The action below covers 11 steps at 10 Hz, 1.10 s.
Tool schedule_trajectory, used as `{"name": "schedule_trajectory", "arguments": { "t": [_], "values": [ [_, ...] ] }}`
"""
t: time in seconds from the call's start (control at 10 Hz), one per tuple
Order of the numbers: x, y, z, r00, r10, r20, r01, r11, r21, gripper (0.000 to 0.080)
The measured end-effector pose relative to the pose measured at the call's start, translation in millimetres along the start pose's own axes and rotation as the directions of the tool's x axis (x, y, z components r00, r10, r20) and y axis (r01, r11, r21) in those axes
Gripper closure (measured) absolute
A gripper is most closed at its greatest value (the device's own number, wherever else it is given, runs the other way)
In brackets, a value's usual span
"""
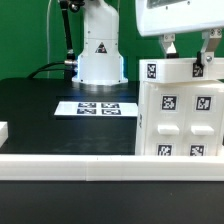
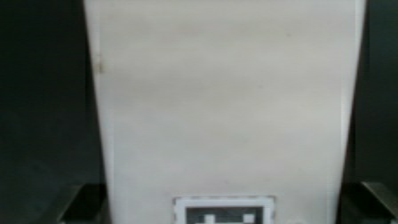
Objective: Assemble cabinet
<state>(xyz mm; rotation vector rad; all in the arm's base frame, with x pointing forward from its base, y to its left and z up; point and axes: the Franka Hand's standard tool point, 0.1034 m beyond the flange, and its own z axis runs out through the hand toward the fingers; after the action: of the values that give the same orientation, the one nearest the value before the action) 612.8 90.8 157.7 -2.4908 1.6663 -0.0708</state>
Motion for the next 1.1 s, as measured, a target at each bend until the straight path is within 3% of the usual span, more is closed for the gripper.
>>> {"name": "schedule_trajectory", "arguments": {
  "t": [0.4,0.7,0.9,1.0,1.1],
  "values": [
    [1.2,-0.9,1.6,0.927,0.375,0.027,-0.375,0.927,0.012,0.0243],
    [0.0,-2.8,0.3,0.753,0.656,0.048,-0.657,0.754,-0.002,0.0243],
    [-0.5,-2.9,0.4,0.77,0.637,0.049,-0.637,0.771,0.0,0.0243],
    [-1.3,-4.2,-1.7,0.771,0.635,0.058,-0.636,0.772,0.002,0.007],
    [-2.2,-6.1,-6.3,0.769,0.635,0.071,-0.637,0.771,0.007,0.0022]
  ]
}}
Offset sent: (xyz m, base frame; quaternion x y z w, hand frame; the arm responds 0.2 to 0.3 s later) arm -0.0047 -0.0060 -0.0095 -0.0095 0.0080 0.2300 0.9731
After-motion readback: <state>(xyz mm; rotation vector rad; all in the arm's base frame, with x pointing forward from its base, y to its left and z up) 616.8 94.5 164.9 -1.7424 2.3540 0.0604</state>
